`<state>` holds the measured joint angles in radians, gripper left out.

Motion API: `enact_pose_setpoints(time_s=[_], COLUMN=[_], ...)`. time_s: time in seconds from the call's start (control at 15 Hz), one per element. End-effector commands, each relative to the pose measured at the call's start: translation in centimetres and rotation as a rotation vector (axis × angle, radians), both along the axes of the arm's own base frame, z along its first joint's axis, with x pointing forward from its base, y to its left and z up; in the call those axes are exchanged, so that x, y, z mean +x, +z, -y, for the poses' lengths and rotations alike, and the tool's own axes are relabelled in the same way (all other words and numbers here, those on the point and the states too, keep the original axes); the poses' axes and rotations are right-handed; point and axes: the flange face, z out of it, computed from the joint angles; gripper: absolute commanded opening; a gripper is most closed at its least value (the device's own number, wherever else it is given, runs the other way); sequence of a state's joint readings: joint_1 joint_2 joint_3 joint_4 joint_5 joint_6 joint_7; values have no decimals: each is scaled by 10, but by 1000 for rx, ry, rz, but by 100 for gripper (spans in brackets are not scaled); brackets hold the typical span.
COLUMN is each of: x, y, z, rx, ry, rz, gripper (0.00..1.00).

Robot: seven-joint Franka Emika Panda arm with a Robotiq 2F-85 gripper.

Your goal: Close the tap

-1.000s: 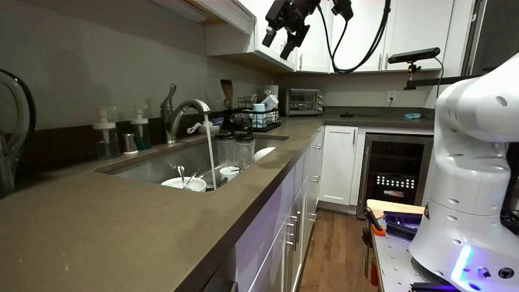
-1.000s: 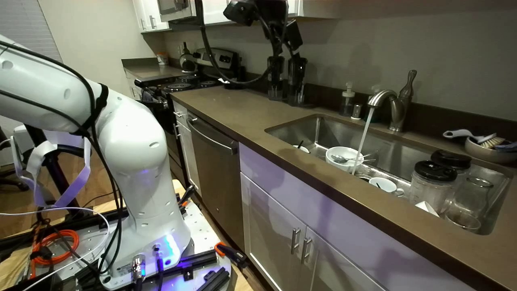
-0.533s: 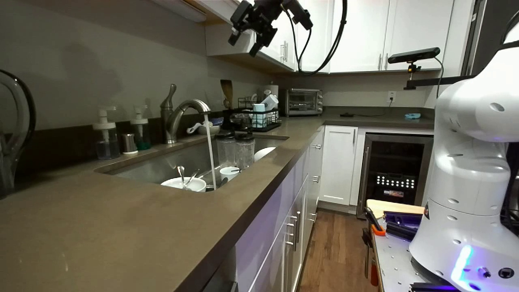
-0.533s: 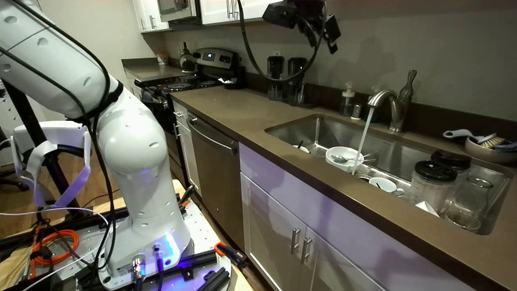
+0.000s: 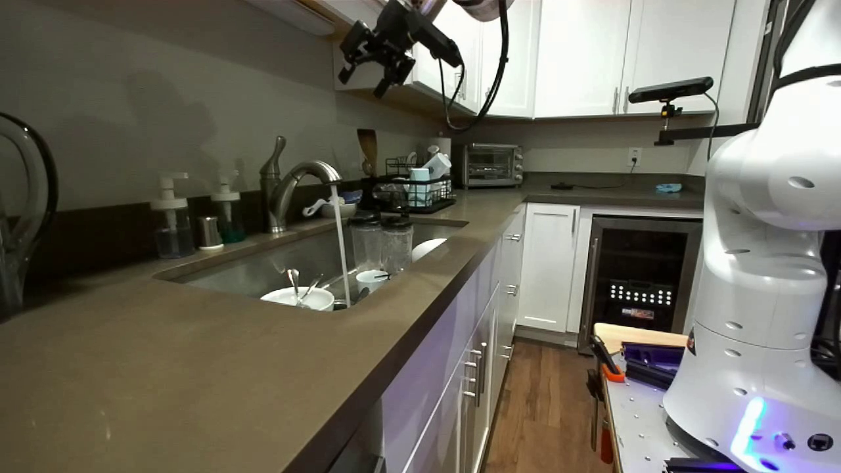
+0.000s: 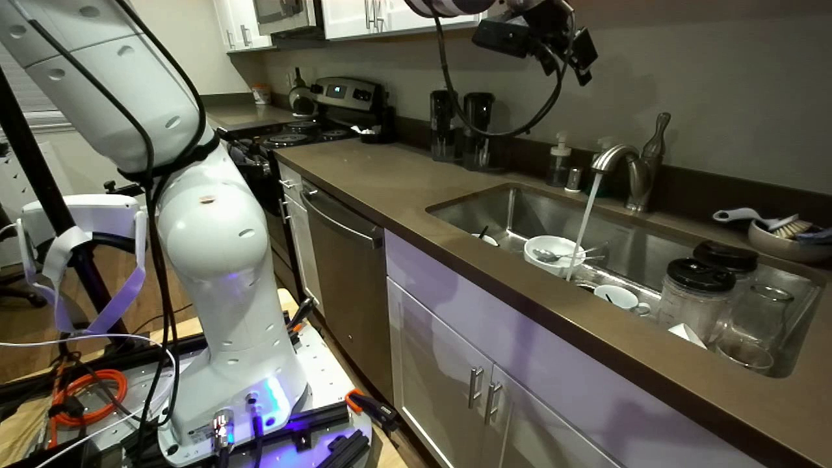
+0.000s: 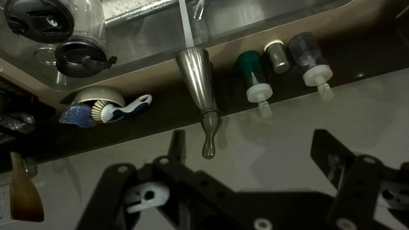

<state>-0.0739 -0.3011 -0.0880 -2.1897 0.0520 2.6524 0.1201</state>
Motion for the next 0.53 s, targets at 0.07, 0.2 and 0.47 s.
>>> enact_pose_setpoints(time_s=[0.07,0.2,0.47], x=[33,43,61], y=[-8,-10,-10], z=[15,19,29], rx=[-36,-42,-52], ry=[-10,-22,-50], rz=[-3,16,82], gripper=[100,100,100])
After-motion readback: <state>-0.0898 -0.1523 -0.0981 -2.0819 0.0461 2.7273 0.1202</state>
